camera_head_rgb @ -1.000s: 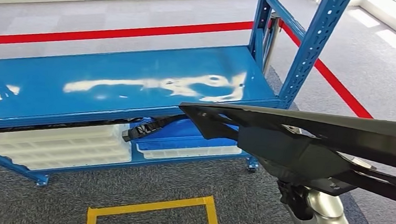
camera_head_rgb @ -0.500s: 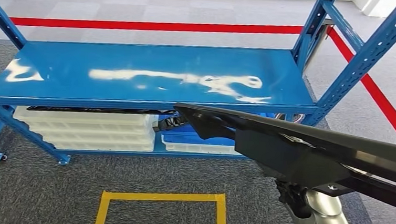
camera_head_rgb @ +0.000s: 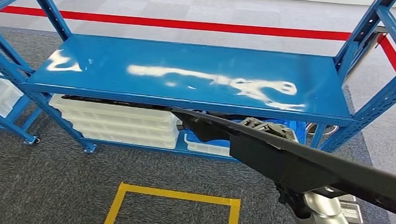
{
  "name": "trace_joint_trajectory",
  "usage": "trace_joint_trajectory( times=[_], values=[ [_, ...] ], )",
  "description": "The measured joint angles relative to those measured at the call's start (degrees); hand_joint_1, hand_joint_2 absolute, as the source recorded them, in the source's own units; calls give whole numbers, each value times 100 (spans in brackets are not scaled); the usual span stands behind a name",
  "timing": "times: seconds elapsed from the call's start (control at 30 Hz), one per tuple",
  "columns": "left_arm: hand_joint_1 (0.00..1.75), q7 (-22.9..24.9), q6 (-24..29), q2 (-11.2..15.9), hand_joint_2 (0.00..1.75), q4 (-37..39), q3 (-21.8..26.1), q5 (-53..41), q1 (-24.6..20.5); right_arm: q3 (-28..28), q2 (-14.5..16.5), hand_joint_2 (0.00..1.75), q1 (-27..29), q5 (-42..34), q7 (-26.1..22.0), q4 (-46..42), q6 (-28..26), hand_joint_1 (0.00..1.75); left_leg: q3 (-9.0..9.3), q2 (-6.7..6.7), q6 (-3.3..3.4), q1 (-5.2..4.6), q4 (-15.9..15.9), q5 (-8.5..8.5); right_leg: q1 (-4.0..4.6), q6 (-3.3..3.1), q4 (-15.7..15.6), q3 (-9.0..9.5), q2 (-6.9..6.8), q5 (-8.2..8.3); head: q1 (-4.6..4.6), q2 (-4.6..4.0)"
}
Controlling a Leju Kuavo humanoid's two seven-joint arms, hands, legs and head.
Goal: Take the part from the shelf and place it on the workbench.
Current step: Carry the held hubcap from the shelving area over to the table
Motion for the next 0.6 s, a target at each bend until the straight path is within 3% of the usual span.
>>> trace_joint_trajectory(
  times=[0.07, 0.1, 0.13, 0.2, 0.27, 0.33, 0.4, 0.43, 0.5, 0.53, 0.6],
  values=[
    [0, 8, 15, -1, 175, 0, 2, 8, -15, 21, -1, 175, 1, 17, -49, -1, 2, 175, -352, 172, -81, 55, 708, -305, 0, -16, 0, -6, -163, -9, -3, 0],
    [0, 20, 30, -1, 175, 0, 4, 10, -11, 38, -1, 175, 1, 24, -72, -1, 2, 175, -483, 197, -108, 83, 971, -371, 0, -17, 0, -6, -243, -13, -3, 0],
    [0, 35, 50, -1, 175, 0, 7, 11, -1, 57, -1, 175, 2, 31, -94, -2, 2, 175, -526, 212, -126, 105, 1045, -333, 0, -17, 0, -4, -320, -20, -3, 0],
    [0, 76, 99, 1, 175, 0, 13, 15, 17, 93, 1, 175, 3, 43, -140, -18, 2, 175, -300, 284, -124, 122, 554, 7, -1, -3, 0, 14, -457, -36, -3, 0],
    [0, 120, 161, 4, 175, 0, 22, 19, 13, 113, 1, 175, 9, 61, -191, -56, 2, 175, 49, 524, -78, 73, -174, 302, 8, 27, -7, 38, -578, -56, -3, 1],
    [0, 172, 229, 9, 175, 0, 34, 18, 10, 127, 3, 175, 32, 92, -240, -89, -4, 175, 167, 661, -19, 6, -456, 354, 17, 80, -26, 59, -693, -69, -1, 1],
    [0, 226, 296, 16, 175, 0, 46, 16, 38, 152, 15, 175, 68, 119, -287, -110, -20, 175, 169, 553, 57, -7, -498, 376, 11, 158, -71, 117, -779, -78, 1, 1],
    [0, 248, 325, 21, 175, 0, 51, 15, 55, 168, 23, 175, 82, 129, -315, -122, -27, 175, 193, 496, 100, 3, -544, 401, 5, 185, -65, 141, -705, -113, -1, 1],
    [0, 282, 362, 32, 175, -1, 63, 15, 64, 189, 36, 175, 125, 144, -379, -152, -35, 175, 245, 381, 178, 29, -635, 455, 2, 192, 226, 39, -383, -337, 5, 1],
    [0, 296, 373, 34, 175, -1, 68, 15, 58, 194, 38, 175, 164, 158, -405, -157, -37, 175, 252, 317, 198, 21, -644, 461, 10, 173, 541, -109, -212, -507, 7, 1],
    [0, 335, 409, 37, 175, -1, 77, 15, 59, 204, 38, 175, 261, 186, -444, -164, -38, 175, 254, 158, 217, -1, -640, 459, 35, 151, 1239, -473, -84, -759, 10, 1]
  ],
)
